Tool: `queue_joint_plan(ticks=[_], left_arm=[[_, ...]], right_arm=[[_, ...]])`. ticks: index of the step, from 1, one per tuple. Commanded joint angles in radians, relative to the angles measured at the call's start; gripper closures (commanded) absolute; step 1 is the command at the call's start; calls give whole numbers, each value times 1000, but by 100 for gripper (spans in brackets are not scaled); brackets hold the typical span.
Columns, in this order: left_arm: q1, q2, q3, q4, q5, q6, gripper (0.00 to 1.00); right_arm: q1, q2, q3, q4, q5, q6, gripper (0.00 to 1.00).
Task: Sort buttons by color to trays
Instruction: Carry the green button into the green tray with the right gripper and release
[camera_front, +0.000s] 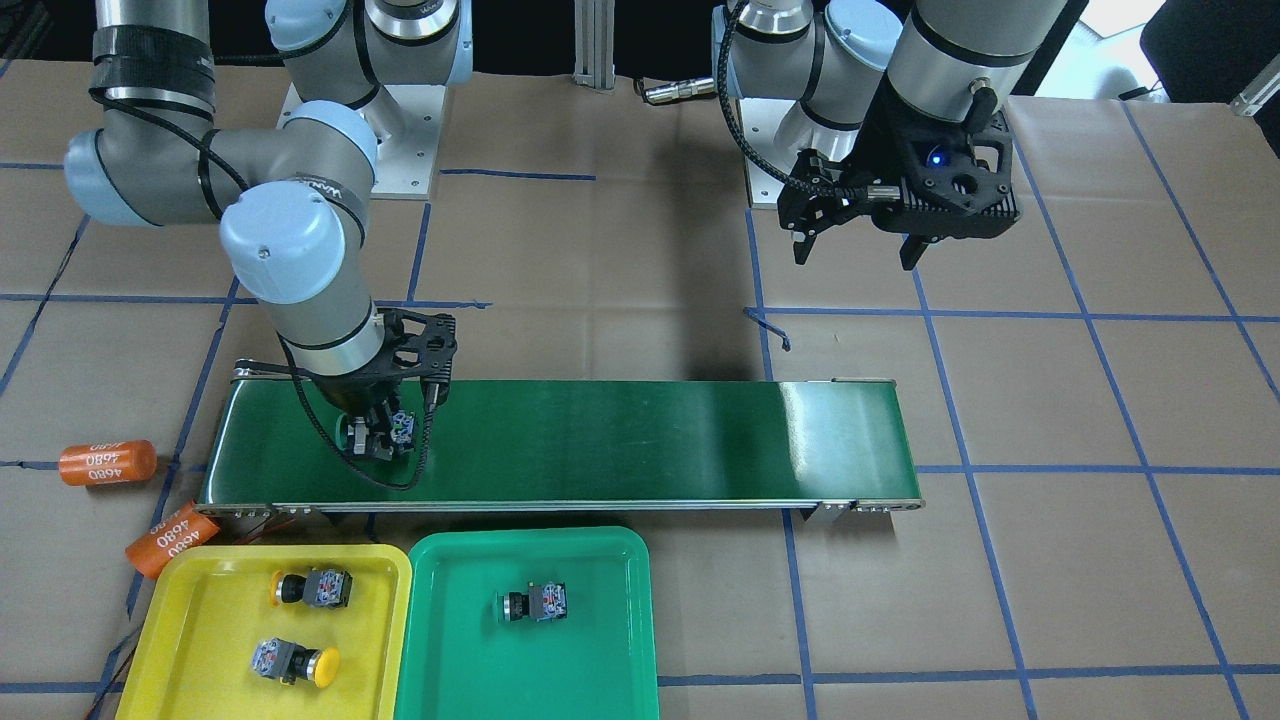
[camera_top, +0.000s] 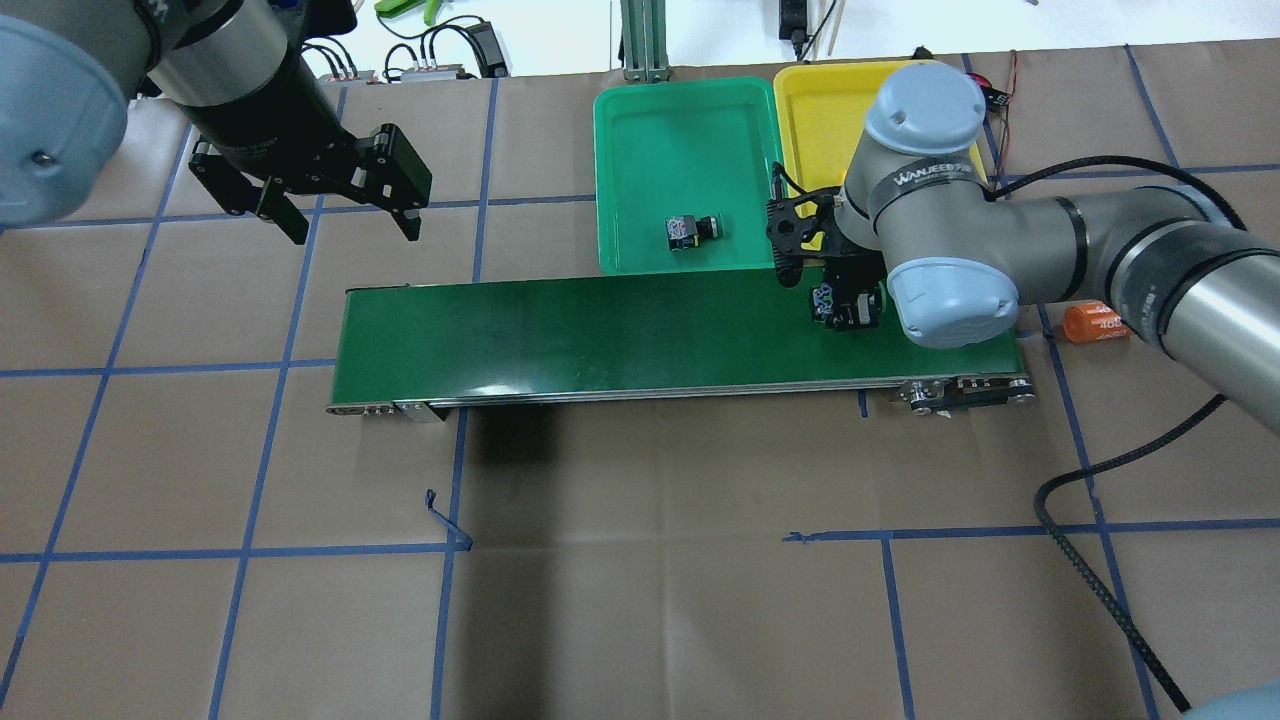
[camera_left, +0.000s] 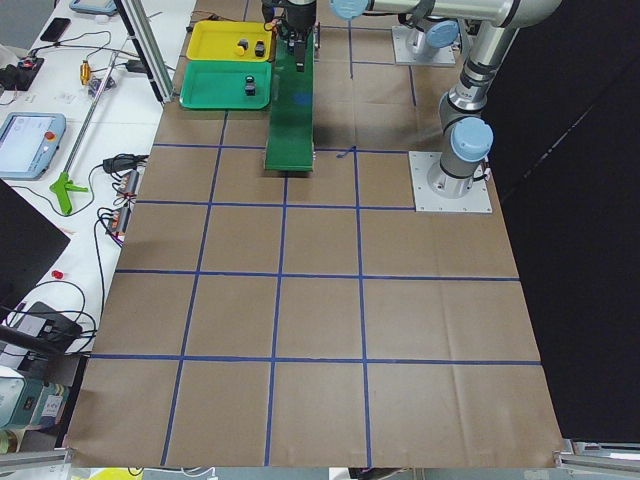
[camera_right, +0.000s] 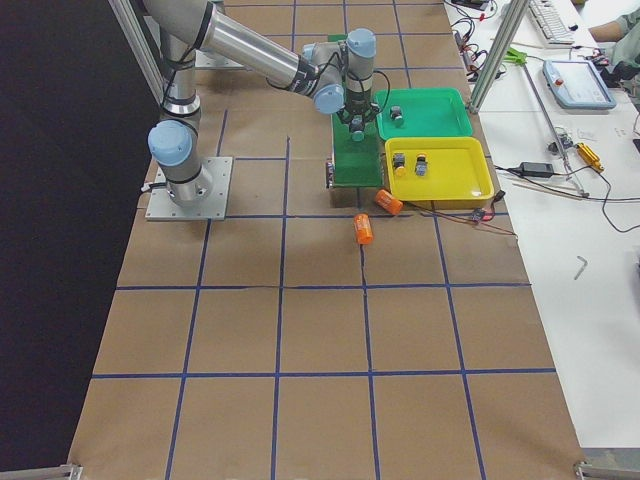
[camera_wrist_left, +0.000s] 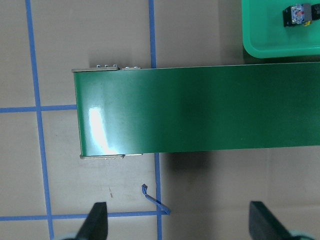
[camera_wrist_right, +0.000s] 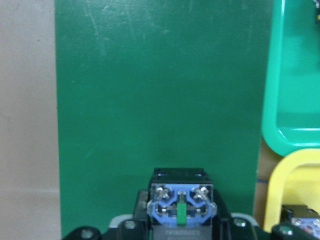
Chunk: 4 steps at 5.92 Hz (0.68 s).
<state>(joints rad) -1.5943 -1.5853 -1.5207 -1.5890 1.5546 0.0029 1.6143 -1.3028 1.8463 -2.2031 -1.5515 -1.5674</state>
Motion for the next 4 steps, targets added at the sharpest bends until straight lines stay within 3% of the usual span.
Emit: queue_joint_plan(ticks=[1,2,4], left_arm=[[2,1,-1,0,1,0,1],[2,1,-1,0,-4,0,1],[2,1,0,4,-5,2,1]], right_arm=[[-14,17,-129,6,16,-11,86],[7,115,-238,-6,68,-8,84],[77,317,-489,-10,91,32,84]])
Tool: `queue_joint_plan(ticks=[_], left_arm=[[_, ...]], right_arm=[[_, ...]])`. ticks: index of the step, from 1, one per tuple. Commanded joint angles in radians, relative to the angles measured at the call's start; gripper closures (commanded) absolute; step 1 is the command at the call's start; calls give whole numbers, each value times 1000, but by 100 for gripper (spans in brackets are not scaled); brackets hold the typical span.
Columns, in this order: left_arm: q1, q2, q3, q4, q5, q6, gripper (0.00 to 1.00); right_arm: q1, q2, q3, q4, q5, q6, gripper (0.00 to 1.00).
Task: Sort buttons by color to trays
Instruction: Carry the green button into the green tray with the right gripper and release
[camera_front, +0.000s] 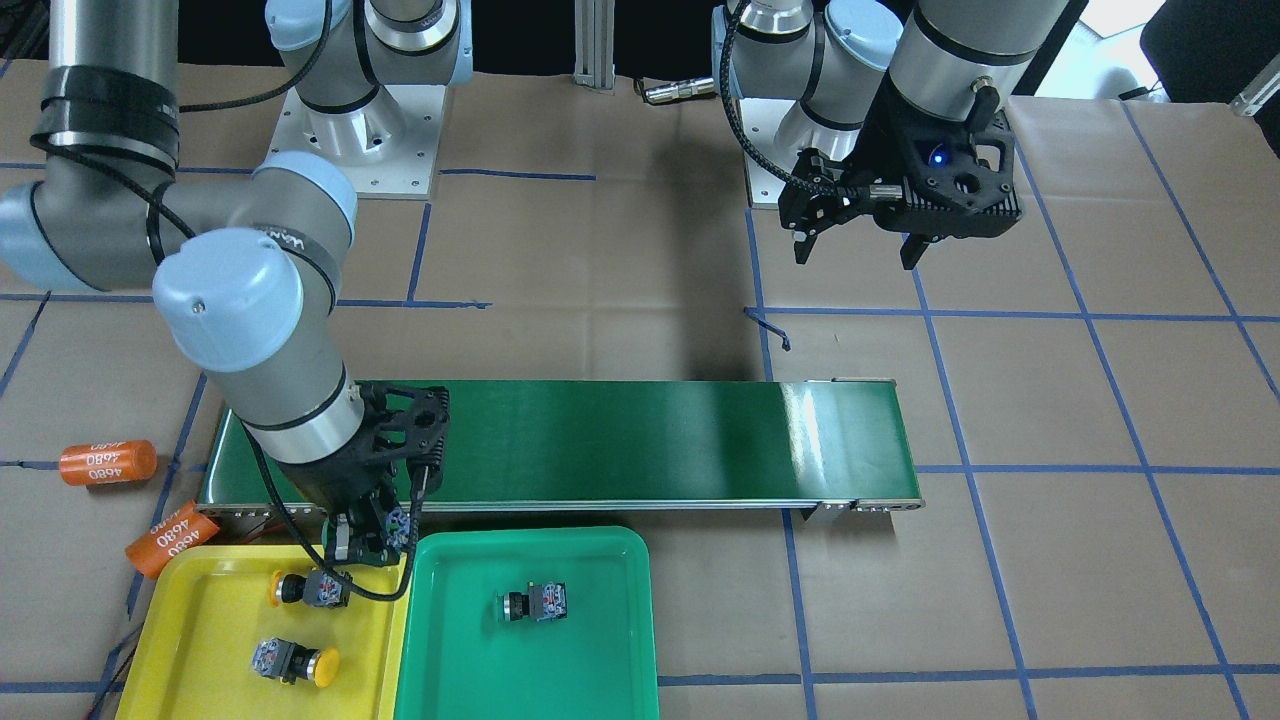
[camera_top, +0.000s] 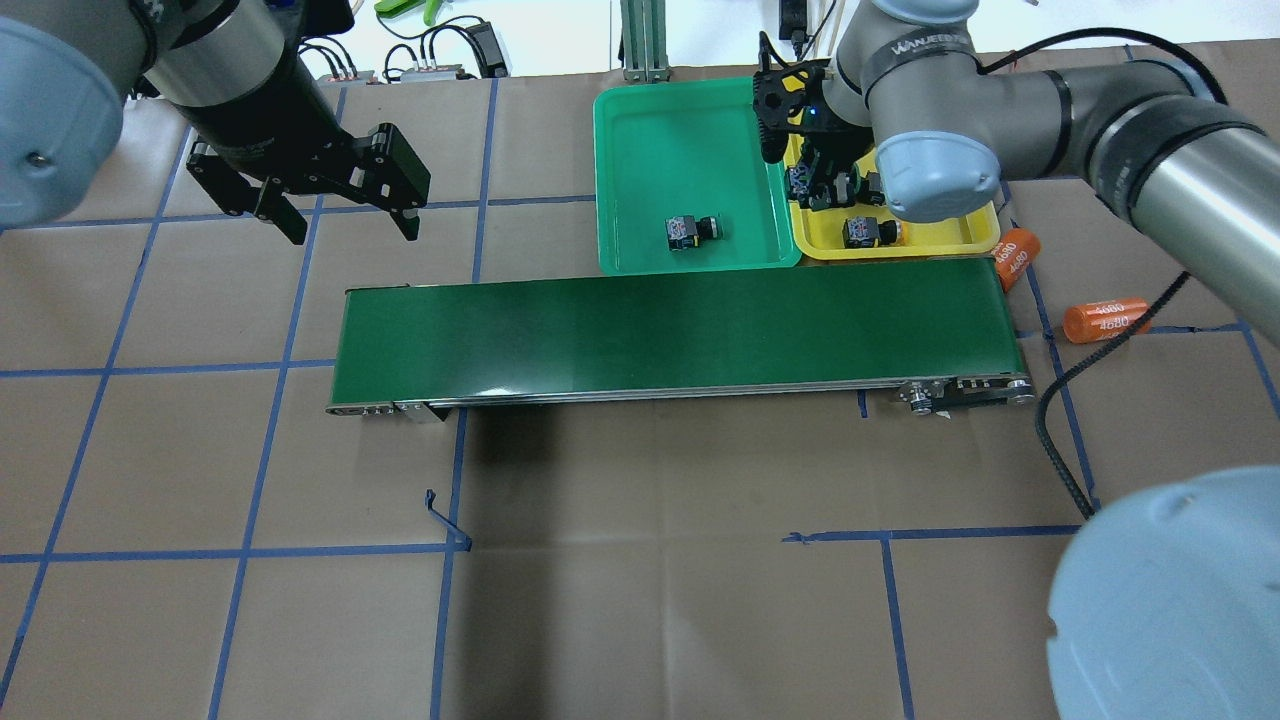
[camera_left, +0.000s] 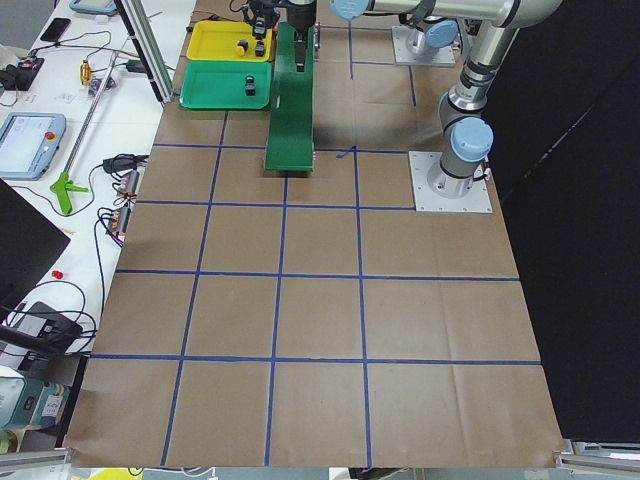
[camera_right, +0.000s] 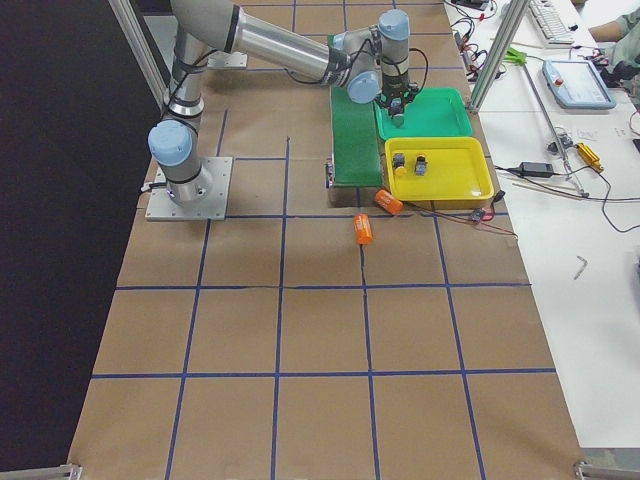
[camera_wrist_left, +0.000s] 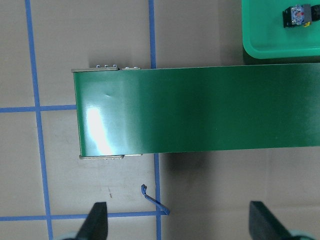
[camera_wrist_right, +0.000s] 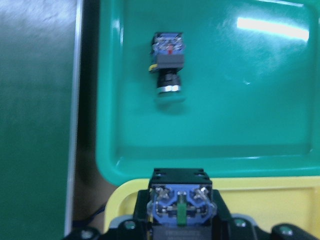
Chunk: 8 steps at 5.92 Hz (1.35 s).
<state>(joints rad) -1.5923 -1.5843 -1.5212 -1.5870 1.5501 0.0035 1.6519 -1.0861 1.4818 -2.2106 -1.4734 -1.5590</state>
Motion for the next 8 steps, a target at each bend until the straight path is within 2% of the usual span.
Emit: queue_joint_plan(ticks=[1,2,3,4,5,7,8], left_arm=[[0,0,-1,2,-1,1,1],[0,0,1,2,1,4,1],[0,0,-1,2,1,4,1],[0,1,-1,2,4,6,1],[0,3,-1,2,5,6,1],[0,1,-1,2,4,6,1],[0,1,1,2,2,6,1]], right_arm=[[83,202,-223,-30,53,86,83],[113,269,-260,-82,62,126,77],[117,290,-259,-93,70,131,31],[117,281,-256,-84,91,134,0],[112,255,-256,-78,78,135,0],[95,162,-247,71,64,166,0],[88,85,-245,201,-46,244,0]])
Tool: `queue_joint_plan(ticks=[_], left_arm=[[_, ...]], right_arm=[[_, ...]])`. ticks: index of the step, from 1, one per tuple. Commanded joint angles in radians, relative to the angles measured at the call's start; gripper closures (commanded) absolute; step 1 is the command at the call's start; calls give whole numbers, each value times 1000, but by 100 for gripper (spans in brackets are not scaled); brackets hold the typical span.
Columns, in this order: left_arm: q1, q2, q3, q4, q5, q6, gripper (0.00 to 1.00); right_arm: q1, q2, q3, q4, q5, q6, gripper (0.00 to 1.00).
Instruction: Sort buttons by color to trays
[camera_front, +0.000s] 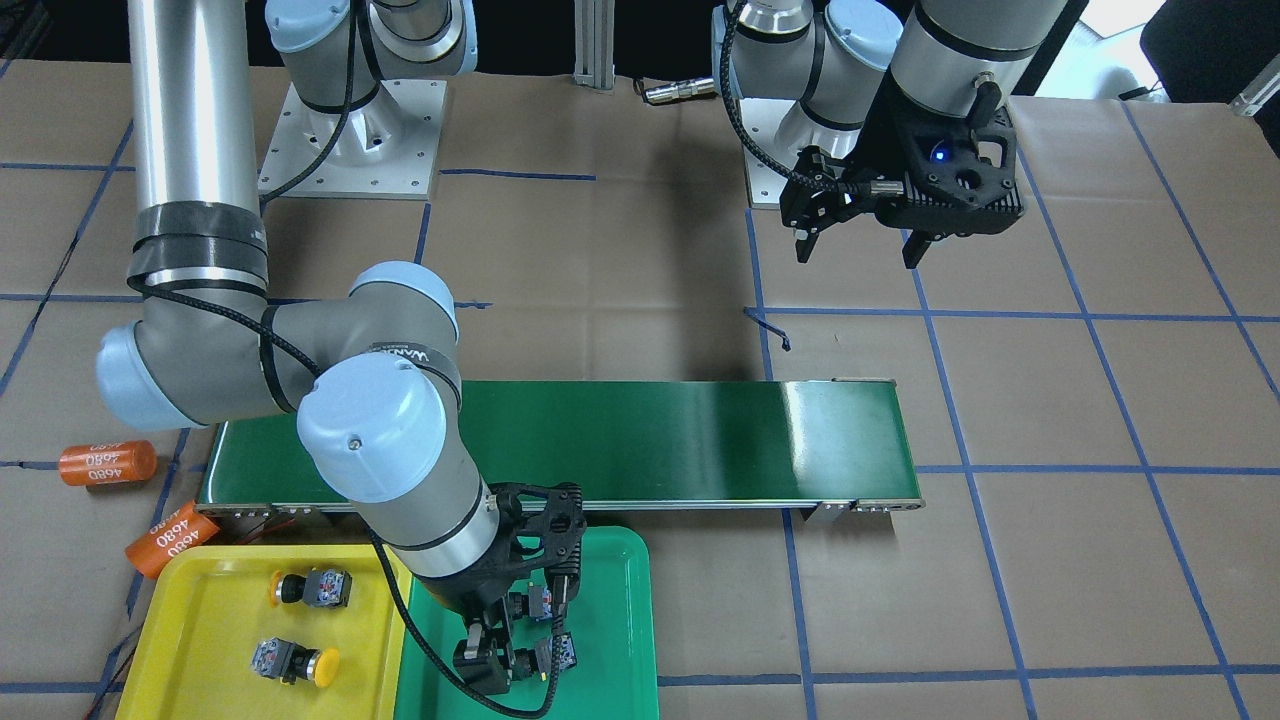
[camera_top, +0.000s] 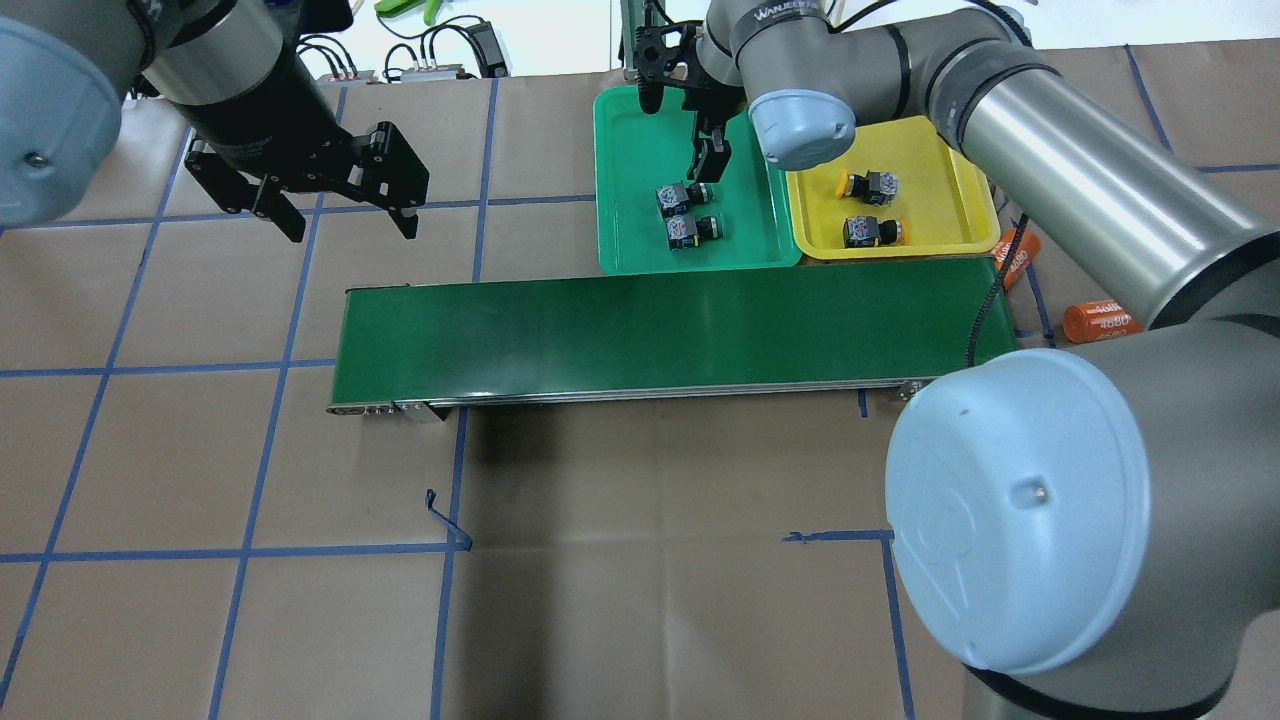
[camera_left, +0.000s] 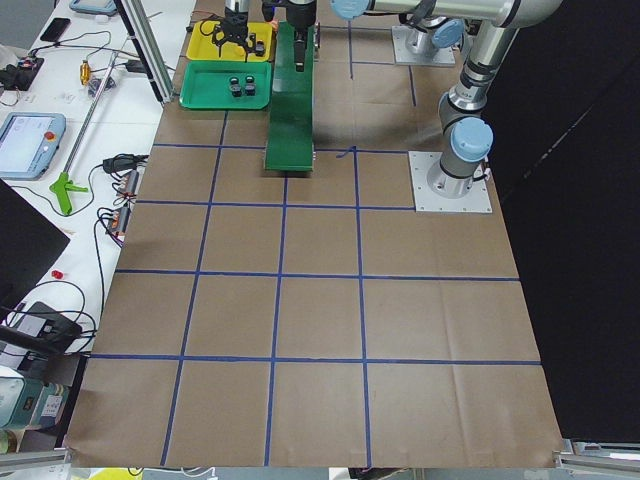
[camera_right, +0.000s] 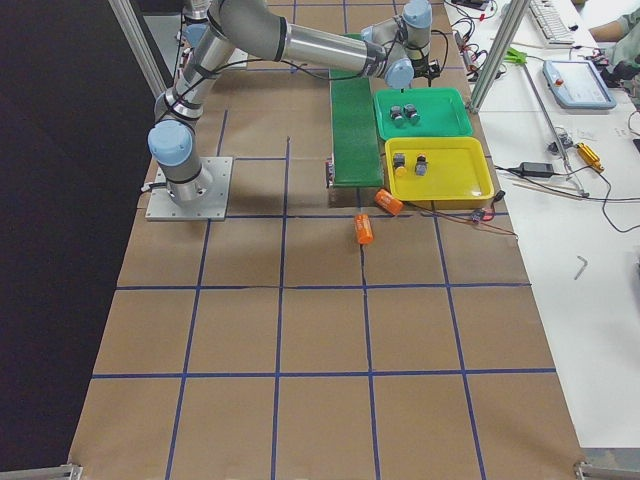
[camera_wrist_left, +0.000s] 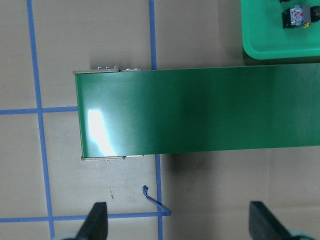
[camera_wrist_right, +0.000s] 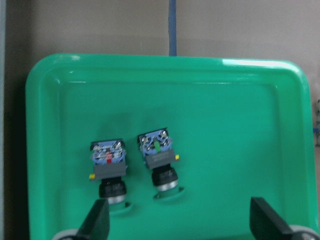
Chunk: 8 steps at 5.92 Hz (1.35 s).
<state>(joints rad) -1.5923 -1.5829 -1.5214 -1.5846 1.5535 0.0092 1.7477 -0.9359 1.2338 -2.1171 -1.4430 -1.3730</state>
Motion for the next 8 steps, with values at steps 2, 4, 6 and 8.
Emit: queue_joint_plan(ticks=[2,4,6,8], left_arm=[[-3,-6,0,11,-3,-3,1],[2,-5,0,12,0,2,1],[0,1,0,11,0,3,1],[0,0,0,11,2,3,1]], right_arm=[[-16,-231,10,417,-114,455,0],[-36,-366,27,578,-108,764,0],[-78,-453,30,732,-109,1025,0],[-166,-538,61,923,-102,1029,0]])
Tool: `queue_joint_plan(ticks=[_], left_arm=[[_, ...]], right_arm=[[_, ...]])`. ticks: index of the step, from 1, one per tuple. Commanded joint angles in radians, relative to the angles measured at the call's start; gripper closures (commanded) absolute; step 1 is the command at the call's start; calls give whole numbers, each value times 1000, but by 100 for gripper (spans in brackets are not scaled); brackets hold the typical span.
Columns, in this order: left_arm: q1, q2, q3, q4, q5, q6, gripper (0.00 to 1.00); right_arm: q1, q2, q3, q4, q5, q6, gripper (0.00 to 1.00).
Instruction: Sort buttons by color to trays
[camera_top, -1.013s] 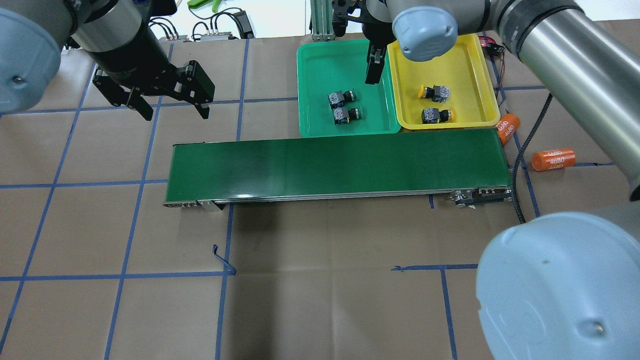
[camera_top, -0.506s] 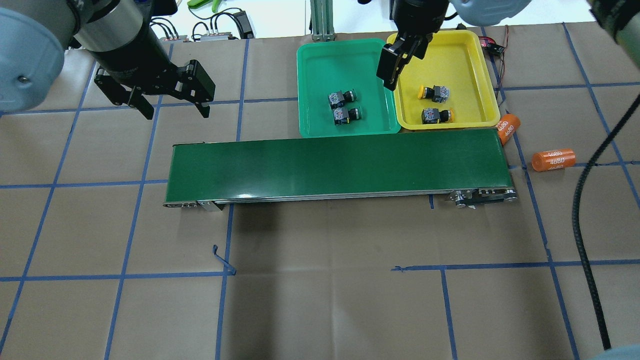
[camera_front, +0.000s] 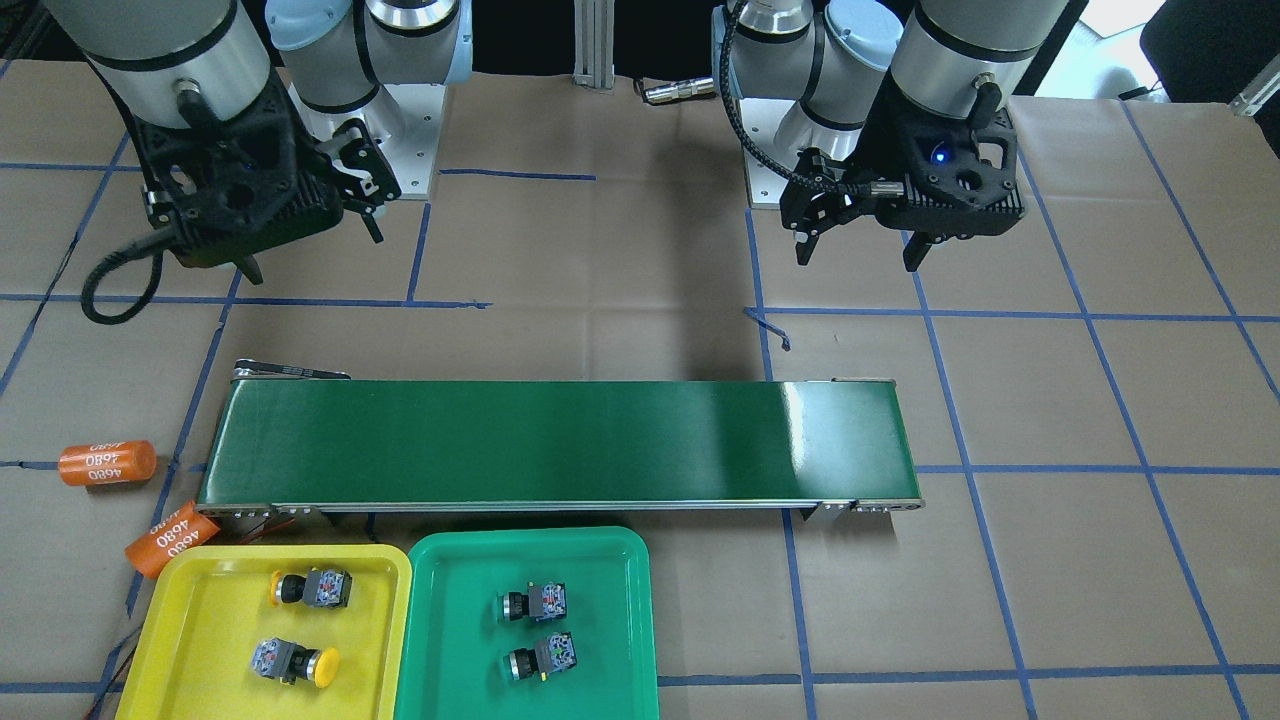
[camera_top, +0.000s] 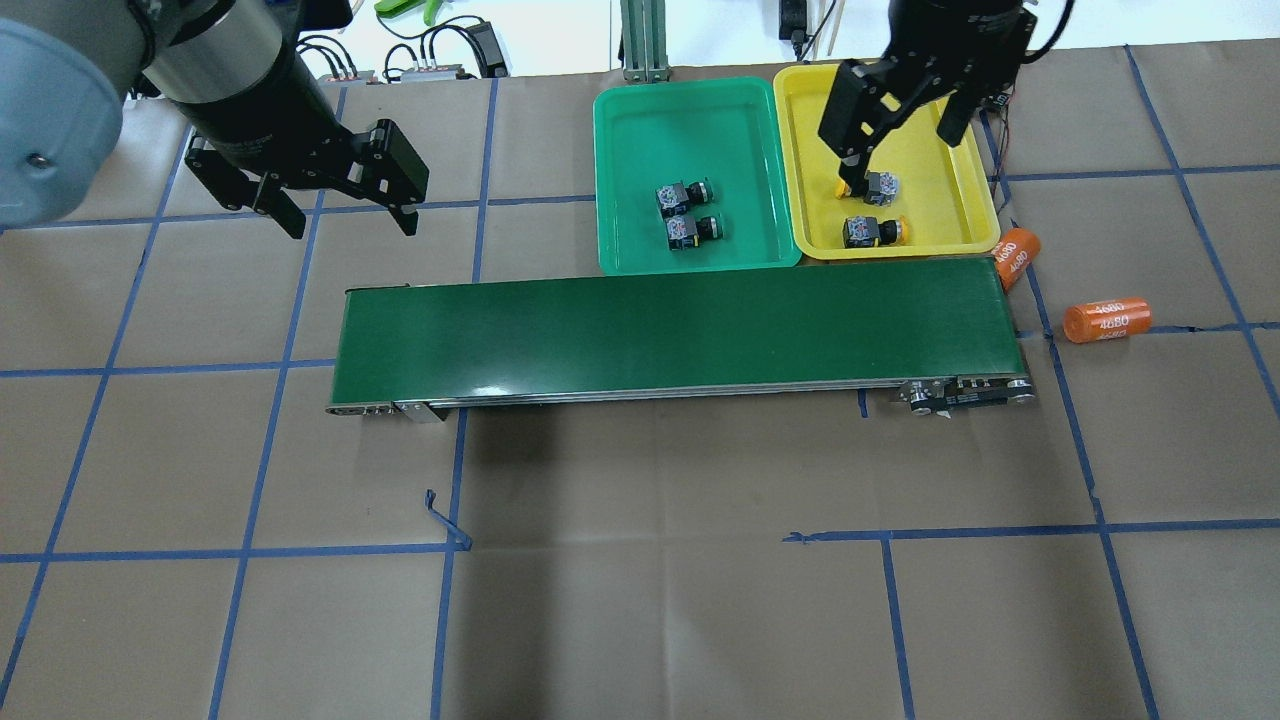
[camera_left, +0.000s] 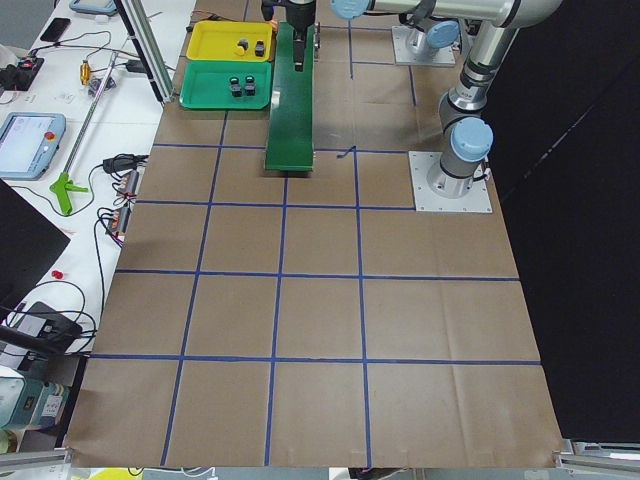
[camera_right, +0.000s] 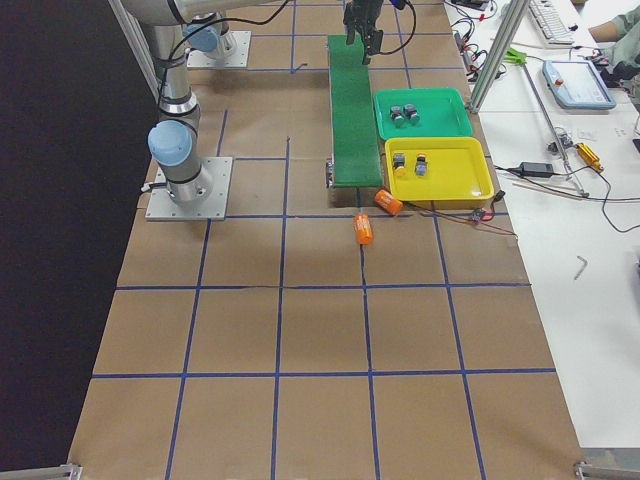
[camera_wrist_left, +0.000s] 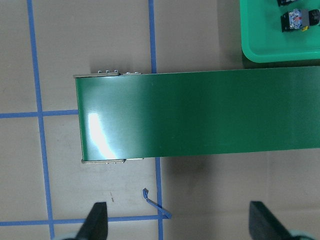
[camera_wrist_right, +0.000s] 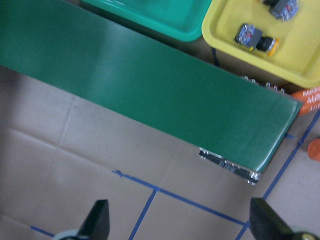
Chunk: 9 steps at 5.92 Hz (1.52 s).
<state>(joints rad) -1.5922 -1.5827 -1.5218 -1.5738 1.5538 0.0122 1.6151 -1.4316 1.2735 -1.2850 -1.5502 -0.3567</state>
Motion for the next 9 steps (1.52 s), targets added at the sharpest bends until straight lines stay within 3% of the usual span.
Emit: queue_joint_plan(ticks=[1,4,6,7,9], left_arm=[[1,0,0,0,2,0,1],[1,1,-1,0,0,0,1],[1,0,-1,0,3,0,1],[1,0,-1,0,3,0,1],[1,0,-1,0,3,0,1]], right_arm=[[-30,-102,96,90,7,101,0],[-27,-128,156,-81,-10,398,0],[-26,-125,203,-151,-5,433,1],[-29,-128,260,-246,-11,426,0],[-27,-128,224,-211,-13,439,0]])
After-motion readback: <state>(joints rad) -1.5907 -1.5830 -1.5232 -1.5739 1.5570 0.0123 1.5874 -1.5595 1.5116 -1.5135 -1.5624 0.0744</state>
